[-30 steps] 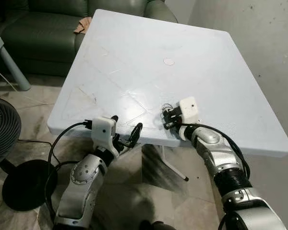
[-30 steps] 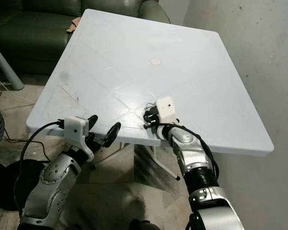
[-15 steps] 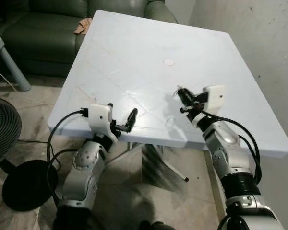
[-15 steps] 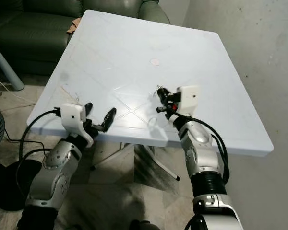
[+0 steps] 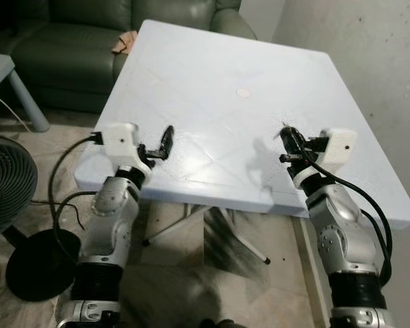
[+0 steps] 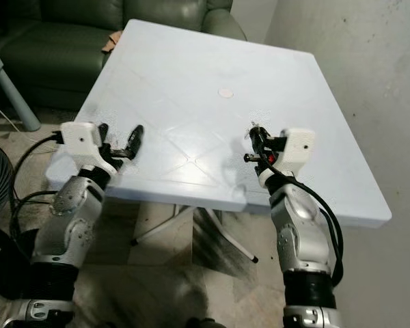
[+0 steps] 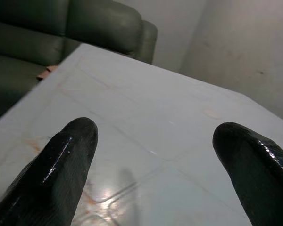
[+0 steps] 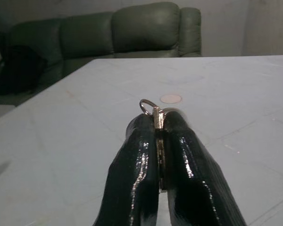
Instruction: Hang keys on a hook
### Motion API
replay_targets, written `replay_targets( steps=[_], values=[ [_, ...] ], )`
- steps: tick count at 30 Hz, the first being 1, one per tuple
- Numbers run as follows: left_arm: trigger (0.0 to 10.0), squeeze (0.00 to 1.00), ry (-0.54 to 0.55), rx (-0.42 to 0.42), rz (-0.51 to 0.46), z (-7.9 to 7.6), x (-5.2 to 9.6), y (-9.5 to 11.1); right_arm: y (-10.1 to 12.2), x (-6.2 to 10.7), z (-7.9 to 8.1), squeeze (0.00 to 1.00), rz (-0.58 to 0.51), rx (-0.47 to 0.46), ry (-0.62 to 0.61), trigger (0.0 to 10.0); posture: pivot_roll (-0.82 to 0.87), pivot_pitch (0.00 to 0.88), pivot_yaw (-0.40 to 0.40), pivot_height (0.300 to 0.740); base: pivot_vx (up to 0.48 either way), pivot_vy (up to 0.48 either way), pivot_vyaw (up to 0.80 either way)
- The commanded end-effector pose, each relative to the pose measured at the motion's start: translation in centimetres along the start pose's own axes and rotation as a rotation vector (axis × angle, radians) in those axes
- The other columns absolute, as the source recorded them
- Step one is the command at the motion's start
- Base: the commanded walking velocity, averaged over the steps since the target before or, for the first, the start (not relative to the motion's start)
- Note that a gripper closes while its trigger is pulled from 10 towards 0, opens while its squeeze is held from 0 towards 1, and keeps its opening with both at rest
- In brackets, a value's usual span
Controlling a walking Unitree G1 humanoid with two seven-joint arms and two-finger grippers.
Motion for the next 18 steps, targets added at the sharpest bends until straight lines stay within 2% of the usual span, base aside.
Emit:
replay_targets(
  steps=[1,2,3,6,10,11,13,15,18],
  values=[
    [10.0,0.0,0.008,-0.019,0.015,0.4,0.1,-0.4,0.5,1.2,-0.7,0.0,-0.029,0.026,-0.04,10.0,-0.02,0.07,-0.111,0.74,0.0,0.0,0.0],
    [10.0,0.0,0.008,-0.019,0.015,0.4,0.1,-0.4,0.5,1.2,-0.7,0.0,-0.029,0.026,-0.04,10.0,-0.02,0.07,-0.111,0.74,0.0,0.0,0.0],
    [10.0,0.0,0.024,-0.048,0.012,0.9,0.2,-0.5,0.2,1.9,-1.1,0.0,-0.022,0.053,-0.079,10.0,-0.03,0.067,-0.105,0.74,0.0,0.0,0.0],
    [10.0,0.0,0.038,-0.044,0.017,1.4,0.5,-0.8,-0.3,3.1,-1.9,0.0,-0.006,0.056,-0.144,10.0,-0.03,0.063,-0.1,0.74,0.0,0.0,0.0],
    [10.0,0.0,0.028,-0.016,0.056,1.8,0.9,-1.6,-0.9,4.3,-2.3,0.0,0.011,0.078,-0.174,10.0,-0.04,0.057,-0.091,0.74,0.0,0.0,0.0],
    [10.0,0.0,0.03,-0.033,0.069,2.1,1.0,-2.0,-1.1,4.7,-2.6,0.0,0.015,0.092,-0.197,10.0,-0.05,0.054,-0.088,0.74,0.0,0.0,0.0],
    [10.0,0.0,0.03,-0.02,0.087,2.3,1.1,-2.4,-1.4,5.0,-2.9,0.0,0.026,0.149,-0.217,10.0,-0.05,0.05,-0.083,0.74,0.0,0.0,0.0],
    [10.0,0.0,0.042,-0.02,0.105,2.6,1.2,-2.8,-1.7,5.2,-3.2,0.0,0.034,0.138,-0.233,10.0,-0.06,0.046,-0.079,0.74,0.0,0.0,0.0],
    [10.0,0.0,0.051,-0.039,0.104,3.1,1.1,-2.9,-2.0,5.4,-3.5,0.0,0.057,0.171,-0.258,10.0,-0.06,0.036,-0.072,0.74,0.0,0.0,0.0]
  ],
)
Point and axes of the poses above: a point about 5 cm out from each wrist's last joint towards the gripper, its own x axis pointing back from the gripper into the wrist, its own y axis along the axis of the wrist's last joint, z = x × y, the point moved 2 cm from there along -x, pointing out of the wrist towards the gripper, and after that the axes turned 4 degrees about x, right-handed, at the moved point
